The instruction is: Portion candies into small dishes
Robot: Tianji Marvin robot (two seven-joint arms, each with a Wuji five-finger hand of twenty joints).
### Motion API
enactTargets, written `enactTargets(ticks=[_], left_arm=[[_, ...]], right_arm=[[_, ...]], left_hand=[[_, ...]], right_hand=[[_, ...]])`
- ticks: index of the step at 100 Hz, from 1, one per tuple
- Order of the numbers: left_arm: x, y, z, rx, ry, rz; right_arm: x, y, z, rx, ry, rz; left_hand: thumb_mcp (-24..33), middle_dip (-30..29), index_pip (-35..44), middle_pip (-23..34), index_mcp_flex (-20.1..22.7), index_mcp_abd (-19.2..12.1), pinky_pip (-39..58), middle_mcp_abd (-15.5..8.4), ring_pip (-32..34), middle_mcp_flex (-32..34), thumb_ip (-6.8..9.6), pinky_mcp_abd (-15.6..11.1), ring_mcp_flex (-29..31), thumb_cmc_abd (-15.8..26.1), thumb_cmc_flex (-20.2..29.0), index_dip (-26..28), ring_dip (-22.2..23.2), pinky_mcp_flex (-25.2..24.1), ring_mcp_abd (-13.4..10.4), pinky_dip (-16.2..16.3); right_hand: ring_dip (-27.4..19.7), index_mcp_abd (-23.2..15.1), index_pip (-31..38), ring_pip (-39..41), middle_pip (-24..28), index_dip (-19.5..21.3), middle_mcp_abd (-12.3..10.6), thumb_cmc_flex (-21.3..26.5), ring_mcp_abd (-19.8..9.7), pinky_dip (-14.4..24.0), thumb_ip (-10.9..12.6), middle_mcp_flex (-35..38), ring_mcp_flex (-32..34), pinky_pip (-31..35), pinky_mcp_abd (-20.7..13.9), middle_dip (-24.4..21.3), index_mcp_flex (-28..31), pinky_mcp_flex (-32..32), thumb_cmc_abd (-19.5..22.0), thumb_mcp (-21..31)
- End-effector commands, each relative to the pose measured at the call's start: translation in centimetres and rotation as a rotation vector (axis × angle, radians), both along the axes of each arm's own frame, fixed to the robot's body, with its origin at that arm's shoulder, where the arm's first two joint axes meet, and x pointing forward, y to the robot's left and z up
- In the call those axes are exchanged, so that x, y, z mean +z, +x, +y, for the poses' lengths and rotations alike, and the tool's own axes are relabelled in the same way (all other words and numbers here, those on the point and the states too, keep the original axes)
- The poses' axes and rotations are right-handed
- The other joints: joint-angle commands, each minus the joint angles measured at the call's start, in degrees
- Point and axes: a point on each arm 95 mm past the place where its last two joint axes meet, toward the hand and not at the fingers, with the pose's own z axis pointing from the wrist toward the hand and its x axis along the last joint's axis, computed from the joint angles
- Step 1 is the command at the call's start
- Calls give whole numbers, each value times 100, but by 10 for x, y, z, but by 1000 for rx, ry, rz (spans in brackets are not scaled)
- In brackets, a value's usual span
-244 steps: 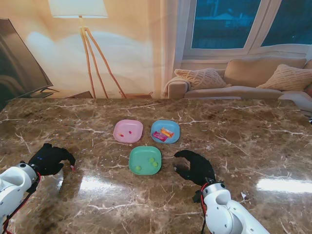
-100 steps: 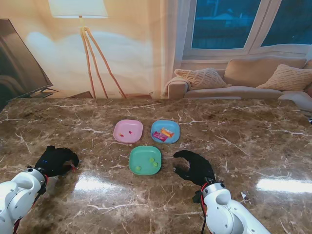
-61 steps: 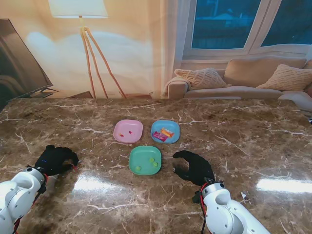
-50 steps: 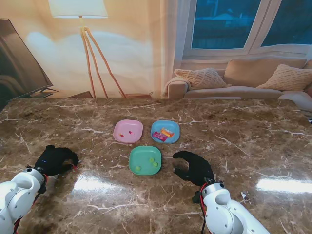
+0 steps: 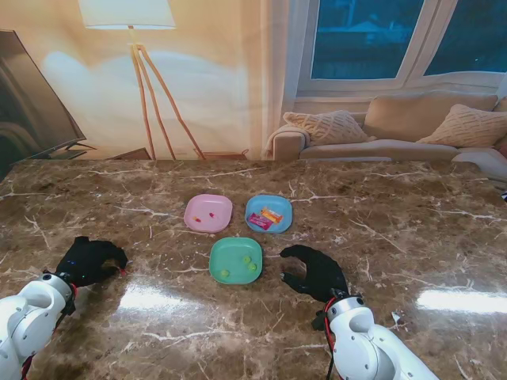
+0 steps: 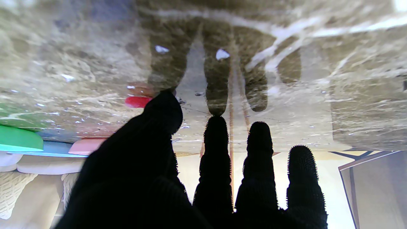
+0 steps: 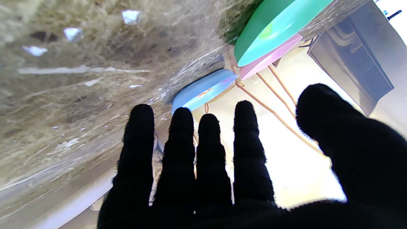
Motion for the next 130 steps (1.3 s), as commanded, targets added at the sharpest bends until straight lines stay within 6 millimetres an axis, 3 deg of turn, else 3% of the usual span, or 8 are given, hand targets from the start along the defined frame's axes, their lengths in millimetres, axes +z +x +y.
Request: enactTargets(ticks=[1,10,19,27,42,90,130], left_arm=[[-46,-31,3,9,23,144],[-47,-31,2,7,21,149],[-48,-32,2,7,16,165],[-50,-32,2,9,6,168],[-52,-33,1,7,3,176],[-56,-32,-8,4,-26,162],[-52,-28,-12,36,-68,139]], right_arm=[[-5,-3,0,1,-3,22],[-5,-3,0,2,-2,22],[-5,-3,0,1,-1,22],[-6,-2,0,2,0,22],[-6,-2,1,4,2,24],[-6,-1,1,10,1,28],[-6,-1,2,9,0,28]], left_hand=[[-133,52,-82,35,1025,183,126,-67,104,187,308,-34,30,-573,366,-656,-21,-65,-45,-68],[-153,108,101,101,852,69,107,-61,102,169,298,-42,-2,-480,328,-407,-10,-81,-53,-81],[-187,264,-158,172,659,46,17,-55,82,111,304,-81,-94,-269,306,430,1,-134,-55,-96],[-306,1342,-426,161,474,164,-54,-17,89,135,340,-141,-177,-65,373,1097,38,-174,-36,-84],[-468,1933,-553,132,226,241,-121,-8,83,154,334,-166,-258,184,423,1566,48,-223,-66,-55],[-451,2905,-537,231,52,376,-179,-47,112,387,308,-211,-293,310,520,2001,74,-257,-79,4],[-303,2982,-471,115,12,400,-217,-42,85,384,309,-222,-322,270,455,2049,68,-284,-78,11]], right_hand=[[125,-145,17,33,-19,-64,-35,-74,179,149,100,-52,72,93,-22,-33,-90,27,57,57],[128,-147,15,31,-23,-65,-32,-71,180,149,100,-61,69,93,-21,-34,-94,28,55,62],[129,-141,17,27,-24,-65,-27,-79,178,148,98,-62,63,93,-17,-34,-90,26,63,59],[130,-145,16,26,-21,-65,-36,-87,179,147,98,-57,64,94,-21,-33,-93,28,69,55],[131,-143,15,25,-25,-66,-33,-96,174,145,101,-66,66,91,-24,-35,-93,21,82,51],[132,-149,11,22,-25,-69,-35,-103,181,144,105,-65,61,92,-19,-35,-99,21,90,47],[133,-149,12,20,-26,-69,-33,-100,181,145,105,-67,58,93,-17,-36,-97,24,85,45]])
